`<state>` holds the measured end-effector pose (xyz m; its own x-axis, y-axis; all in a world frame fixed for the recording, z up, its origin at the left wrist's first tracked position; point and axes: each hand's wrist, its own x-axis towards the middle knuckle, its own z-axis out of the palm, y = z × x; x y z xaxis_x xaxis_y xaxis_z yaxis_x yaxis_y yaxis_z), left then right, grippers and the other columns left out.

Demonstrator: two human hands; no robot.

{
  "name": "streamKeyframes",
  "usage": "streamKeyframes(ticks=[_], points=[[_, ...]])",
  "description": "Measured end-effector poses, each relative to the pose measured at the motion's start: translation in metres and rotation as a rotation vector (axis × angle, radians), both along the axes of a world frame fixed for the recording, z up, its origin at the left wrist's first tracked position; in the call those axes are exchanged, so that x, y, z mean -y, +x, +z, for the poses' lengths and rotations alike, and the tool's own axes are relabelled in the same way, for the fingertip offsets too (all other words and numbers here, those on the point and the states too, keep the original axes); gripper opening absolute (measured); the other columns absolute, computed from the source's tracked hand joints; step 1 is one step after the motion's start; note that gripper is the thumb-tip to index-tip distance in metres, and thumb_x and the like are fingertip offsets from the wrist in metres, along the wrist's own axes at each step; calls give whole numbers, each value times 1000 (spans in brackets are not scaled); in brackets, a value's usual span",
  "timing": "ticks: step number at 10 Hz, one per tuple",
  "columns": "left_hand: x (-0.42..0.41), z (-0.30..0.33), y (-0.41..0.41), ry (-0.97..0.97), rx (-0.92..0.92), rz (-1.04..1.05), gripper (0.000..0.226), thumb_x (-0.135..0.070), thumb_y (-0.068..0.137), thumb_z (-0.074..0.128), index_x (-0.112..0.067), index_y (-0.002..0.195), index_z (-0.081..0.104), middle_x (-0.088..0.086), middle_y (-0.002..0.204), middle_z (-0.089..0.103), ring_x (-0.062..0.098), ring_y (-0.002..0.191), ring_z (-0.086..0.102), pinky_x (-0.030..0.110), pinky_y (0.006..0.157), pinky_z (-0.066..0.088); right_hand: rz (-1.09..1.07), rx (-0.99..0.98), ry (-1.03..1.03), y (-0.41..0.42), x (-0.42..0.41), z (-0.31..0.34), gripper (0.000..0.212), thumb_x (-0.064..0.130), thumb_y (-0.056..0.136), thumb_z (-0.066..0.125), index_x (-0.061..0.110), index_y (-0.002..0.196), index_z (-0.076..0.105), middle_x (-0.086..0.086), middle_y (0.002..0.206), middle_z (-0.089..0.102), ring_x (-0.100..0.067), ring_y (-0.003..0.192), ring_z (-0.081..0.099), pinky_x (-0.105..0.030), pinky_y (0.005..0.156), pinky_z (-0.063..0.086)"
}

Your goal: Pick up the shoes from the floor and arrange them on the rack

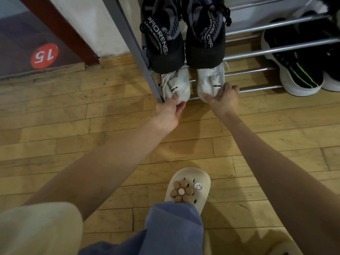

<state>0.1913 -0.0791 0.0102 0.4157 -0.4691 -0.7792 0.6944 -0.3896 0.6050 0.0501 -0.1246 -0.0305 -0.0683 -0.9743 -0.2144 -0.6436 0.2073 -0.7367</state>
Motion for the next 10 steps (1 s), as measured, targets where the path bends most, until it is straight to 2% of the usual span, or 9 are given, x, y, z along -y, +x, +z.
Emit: streamKeyframes(ticks=[1, 2, 4, 6, 8, 9, 10], points=[[-1, -2, 0, -8, -6, -19, 33, -10, 88, 65, -1, 118, 56, 18, 106, 66, 23, 77, 68, 36, 82, 59, 36, -25, -17, 8, -3, 0, 74, 46, 77, 74, 8, 134, 45, -11, 137, 39, -31, 122, 48, -43, 103, 46], [-1, -5, 0, 1, 23, -44, 30, -13, 87, 66, -2, 114, 57, 17, 106, 66, 22, 77, 68, 34, 75, 61, 56, -60, -34, 9, -4, 1, 74, 49, 77, 73, 8, 132, 45, -12, 135, 40, -31, 121, 48, -43, 101, 46], [-1, -10, -4, 6, 85, -54, 22, -20, 89, 65, -5, 100, 53, 13, 90, 64, 19, 69, 65, 30, 63, 60, 62, -59, -49, 8, -4, 3, 72, 50, 73, 76, 6, 123, 50, -12, 129, 44, -30, 118, 47, -41, 98, 46], [-1, -13, -5, 31, 117, -64, 34, -24, 89, 65, -2, 113, 55, 17, 101, 67, 18, 68, 66, 27, 60, 60, 46, -45, -123, 12, -12, 1, 68, 48, 79, 71, 3, 125, 48, -16, 125, 45, -31, 114, 46, -39, 95, 46], [-5, -16, -4, 30, 154, -132, 35, -32, 90, 63, -3, 107, 54, 12, 86, 67, 20, 74, 67, 30, 69, 60, 102, -87, -114, 11, -12, 9, 69, 47, 82, 68, 0, 128, 45, -18, 127, 46, -32, 118, 44, -40, 101, 41], [-13, -20, -10, 75, 213, -311, 43, -42, 95, 52, -1, 107, 56, 12, 86, 69, 20, 69, 66, 25, 54, 59, 163, -110, -127, 0, -14, 12, 70, 48, 84, 66, 4, 134, 41, -17, 129, 46, -31, 120, 43, -40, 101, 41], [-21, -29, -24, 97, 347, -464, 38, -34, 98, 46, -1, 113, 57, 8, 80, 67, 17, 61, 63, 22, 44, 51, 216, -140, -211, -21, -25, 9, 64, 42, 92, 57, 6, 141, 35, -17, 133, 44, -30, 124, 42, -40, 101, 43]])
